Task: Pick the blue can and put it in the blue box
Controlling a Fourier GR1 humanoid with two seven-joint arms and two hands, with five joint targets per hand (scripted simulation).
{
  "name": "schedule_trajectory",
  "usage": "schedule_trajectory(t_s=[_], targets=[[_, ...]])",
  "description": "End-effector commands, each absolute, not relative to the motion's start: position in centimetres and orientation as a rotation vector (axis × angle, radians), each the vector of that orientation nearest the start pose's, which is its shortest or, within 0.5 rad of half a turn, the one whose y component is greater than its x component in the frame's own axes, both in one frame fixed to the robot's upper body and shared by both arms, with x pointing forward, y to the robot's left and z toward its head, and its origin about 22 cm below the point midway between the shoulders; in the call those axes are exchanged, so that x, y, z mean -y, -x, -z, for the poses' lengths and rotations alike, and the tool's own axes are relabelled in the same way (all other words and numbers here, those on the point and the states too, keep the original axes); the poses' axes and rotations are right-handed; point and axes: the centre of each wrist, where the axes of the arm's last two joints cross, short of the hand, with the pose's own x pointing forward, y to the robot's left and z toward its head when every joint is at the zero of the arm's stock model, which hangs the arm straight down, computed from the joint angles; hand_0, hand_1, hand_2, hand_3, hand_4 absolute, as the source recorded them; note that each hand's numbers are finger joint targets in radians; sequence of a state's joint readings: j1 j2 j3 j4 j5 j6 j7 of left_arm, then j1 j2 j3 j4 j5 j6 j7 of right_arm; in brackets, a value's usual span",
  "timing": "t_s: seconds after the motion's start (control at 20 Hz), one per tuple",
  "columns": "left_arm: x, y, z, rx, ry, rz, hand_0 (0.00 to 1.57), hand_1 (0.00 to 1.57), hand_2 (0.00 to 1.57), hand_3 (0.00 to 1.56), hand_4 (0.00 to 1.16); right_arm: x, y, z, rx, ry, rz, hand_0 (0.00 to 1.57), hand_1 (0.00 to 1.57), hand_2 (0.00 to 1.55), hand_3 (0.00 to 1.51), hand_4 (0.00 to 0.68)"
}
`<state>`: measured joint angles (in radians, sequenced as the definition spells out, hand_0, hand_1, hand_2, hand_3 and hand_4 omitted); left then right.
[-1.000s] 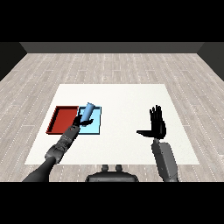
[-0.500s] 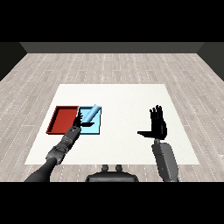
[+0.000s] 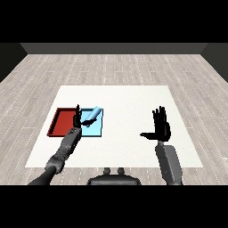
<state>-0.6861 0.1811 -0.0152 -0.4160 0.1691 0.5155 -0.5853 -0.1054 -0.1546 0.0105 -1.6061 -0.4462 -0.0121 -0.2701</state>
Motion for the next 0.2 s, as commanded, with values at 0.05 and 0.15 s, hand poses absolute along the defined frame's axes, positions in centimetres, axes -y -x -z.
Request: schedule_trajectory(t_s=[0.05, 0.15], targets=[[-21.2, -36.3, 4.1, 1.955, -0.319, -0.017, 0.0, 0.0, 0.0, 0.0, 0.0, 24.3, -26.6, -3.5, 1.907, -0.234, 0.176, 0.0, 0.0, 0.0, 0.0, 0.0], [-20.8, -34.1, 5.3, 1.996, -0.271, -0.023, 0.0, 0.0, 0.0, 0.0, 0.0, 26.2, -25.6, -4.6, 1.929, -0.224, 0.18, 0.0, 0.0, 0.0, 0.0, 0.0]])
